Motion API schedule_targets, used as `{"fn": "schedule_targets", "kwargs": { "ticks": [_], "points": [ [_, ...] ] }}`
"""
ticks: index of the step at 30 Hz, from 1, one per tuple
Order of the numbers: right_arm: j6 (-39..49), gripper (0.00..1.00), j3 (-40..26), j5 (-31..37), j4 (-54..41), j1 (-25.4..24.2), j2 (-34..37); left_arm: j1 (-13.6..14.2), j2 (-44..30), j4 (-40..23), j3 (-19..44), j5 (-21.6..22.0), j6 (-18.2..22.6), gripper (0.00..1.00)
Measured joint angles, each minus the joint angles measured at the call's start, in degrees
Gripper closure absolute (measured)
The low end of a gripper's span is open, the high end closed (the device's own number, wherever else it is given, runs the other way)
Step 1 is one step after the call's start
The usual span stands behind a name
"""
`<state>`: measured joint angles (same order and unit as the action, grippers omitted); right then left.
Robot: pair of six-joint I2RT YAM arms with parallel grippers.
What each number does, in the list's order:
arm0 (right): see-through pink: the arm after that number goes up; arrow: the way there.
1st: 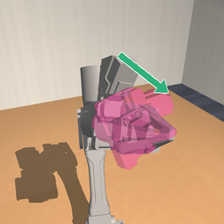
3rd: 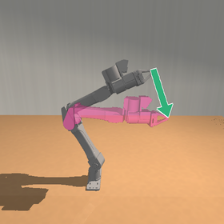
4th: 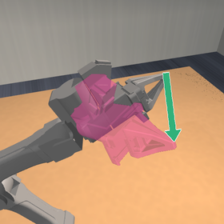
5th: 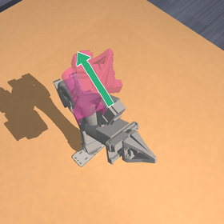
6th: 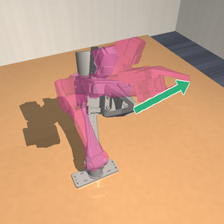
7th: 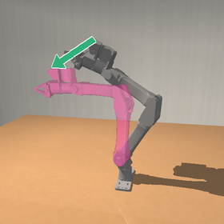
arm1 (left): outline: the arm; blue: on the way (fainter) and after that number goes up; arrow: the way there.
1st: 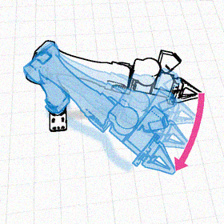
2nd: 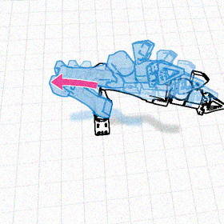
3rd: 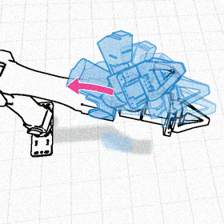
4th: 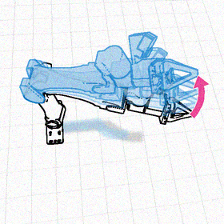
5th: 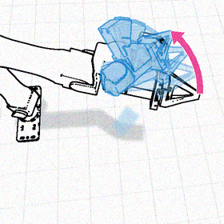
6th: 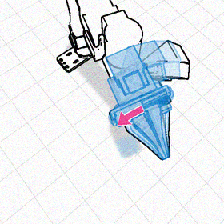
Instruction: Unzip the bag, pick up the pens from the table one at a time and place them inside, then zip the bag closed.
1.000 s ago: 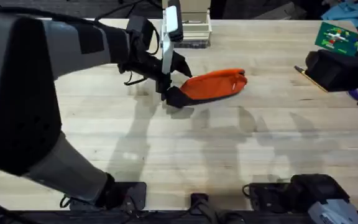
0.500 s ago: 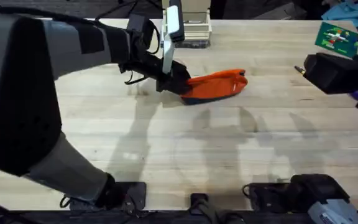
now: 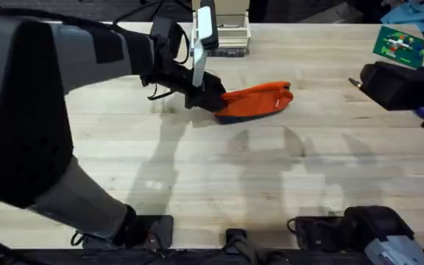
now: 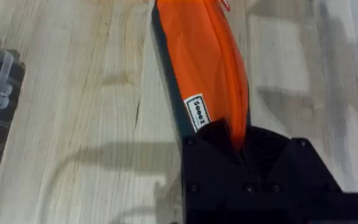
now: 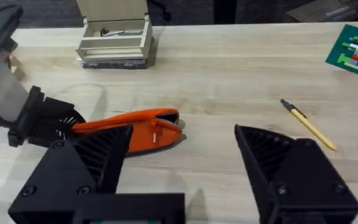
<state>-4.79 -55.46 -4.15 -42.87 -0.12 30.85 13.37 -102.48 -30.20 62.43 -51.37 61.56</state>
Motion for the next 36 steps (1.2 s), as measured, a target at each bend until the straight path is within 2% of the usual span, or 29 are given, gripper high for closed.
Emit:
{"fn": "schedule_targets", "kwargs": {
  "ticks": [6,10,24,36],
  "points": [
    [-0.68,0.004,0.0,-0.65,-0.81,0.0,0.0,0.0,0.0,0.0,0.0,0.0,0.0,0.956],
    [-0.9,0.004,0.0,-4.69,-1.31,0.0,0.9,0.0,0.0,0.0,0.0,0.0,0.0,0.956],
    [-2.5,0.004,0.0,-17.89,-1.44,0.0,13.84,0.0,0.0,0.0,0.0,0.0,0.0,0.956],
    [-2.74,0.004,0.0,-20.32,-3.72,0.11,22.28,0.0,0.0,0.0,0.0,0.0,0.0,0.956]
  ]
}}
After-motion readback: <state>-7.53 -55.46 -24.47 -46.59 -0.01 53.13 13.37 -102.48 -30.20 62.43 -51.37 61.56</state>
